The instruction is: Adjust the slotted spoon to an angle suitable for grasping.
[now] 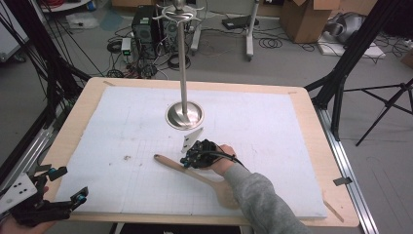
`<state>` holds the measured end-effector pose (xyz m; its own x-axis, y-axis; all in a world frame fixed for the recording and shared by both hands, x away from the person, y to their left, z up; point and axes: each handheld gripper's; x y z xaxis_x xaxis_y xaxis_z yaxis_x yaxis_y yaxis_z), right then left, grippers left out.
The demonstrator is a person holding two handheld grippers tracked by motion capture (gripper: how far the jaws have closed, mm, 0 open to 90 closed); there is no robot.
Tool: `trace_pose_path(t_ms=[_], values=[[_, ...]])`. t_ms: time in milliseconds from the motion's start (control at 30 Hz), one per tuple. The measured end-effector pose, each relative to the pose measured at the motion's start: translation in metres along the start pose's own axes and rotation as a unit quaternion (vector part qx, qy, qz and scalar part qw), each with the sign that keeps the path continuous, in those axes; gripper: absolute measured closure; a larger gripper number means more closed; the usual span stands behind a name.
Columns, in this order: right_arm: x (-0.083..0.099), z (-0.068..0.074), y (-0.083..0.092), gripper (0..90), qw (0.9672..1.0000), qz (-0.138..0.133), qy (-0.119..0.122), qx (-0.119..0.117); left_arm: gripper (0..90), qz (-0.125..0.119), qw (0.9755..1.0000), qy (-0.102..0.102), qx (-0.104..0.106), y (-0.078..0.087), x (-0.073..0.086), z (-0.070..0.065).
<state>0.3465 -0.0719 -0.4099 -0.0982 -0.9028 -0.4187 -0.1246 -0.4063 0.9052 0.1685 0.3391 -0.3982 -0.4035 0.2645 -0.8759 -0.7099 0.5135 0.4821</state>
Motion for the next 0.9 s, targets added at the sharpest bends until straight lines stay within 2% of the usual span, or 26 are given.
trace_pose_path(t_ms=[100, 233, 367, 467, 567, 733, 833, 900], values=[[0.001, 0.001, 0.007, 89.7, 0.9997, -0.003, -0.023, 0.002, 4.5, 0.0, 1.0, -0.001, 0.0, 0.0, -0.001, 0.0], [0.004, 0.005, 0.015, 88.8, 0.9991, -0.006, -0.042, 0.008, 4.5, 0.001, 1.0, -0.002, 0.002, -0.002, -0.001, 0.0], [0.009, 0.009, 0.023, 86.0, 0.9986, -0.017, -0.049, 0.008, 4.5, 0.003, 1.0, -0.003, 0.005, -0.005, -0.002, 0.0], [0.012, 0.012, 0.027, 79.0, 0.998, -0.027, -0.056, 0.011, 4.5, 0.002, 1.0, -0.003, 0.007, -0.006, -0.003, 0.001], [0.015, 0.015, 0.03, 76.3, 0.9979, -0.028, -0.059, -0.001, 4.5, 0.0, 1.0, -0.003, 0.008, -0.006, -0.004, 0.002], [0.022, 0.021, 0.031, 58.7, 0.9973, -0.027, -0.069, -0.001, 4.5, -0.003, 0.9999, -0.003, 0.011, -0.008, -0.005, 0.003], [0.026, 0.023, 0.032, 46.1, 0.9956, -0.029, -0.089, -0.006, 4.5, -0.003, 0.9999, -0.004, 0.014, -0.011, -0.007, 0.004], [0.028, 0.024, 0.033, 37.2, 0.9943, -0.019, -0.105, -0.007, 4.5, -0.002, 0.9999, -0.004, 0.016, -0.013, -0.008, 0.004]])
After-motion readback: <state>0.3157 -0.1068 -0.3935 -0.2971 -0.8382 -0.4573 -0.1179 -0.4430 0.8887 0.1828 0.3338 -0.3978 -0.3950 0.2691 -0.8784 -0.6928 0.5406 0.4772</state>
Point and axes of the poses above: each handheld gripper's, and its own axes: y roughly backward along the jaws, x roughly out of its underside, z roughly to its left, and after that the axes turned 14 degrees about z, right-handed
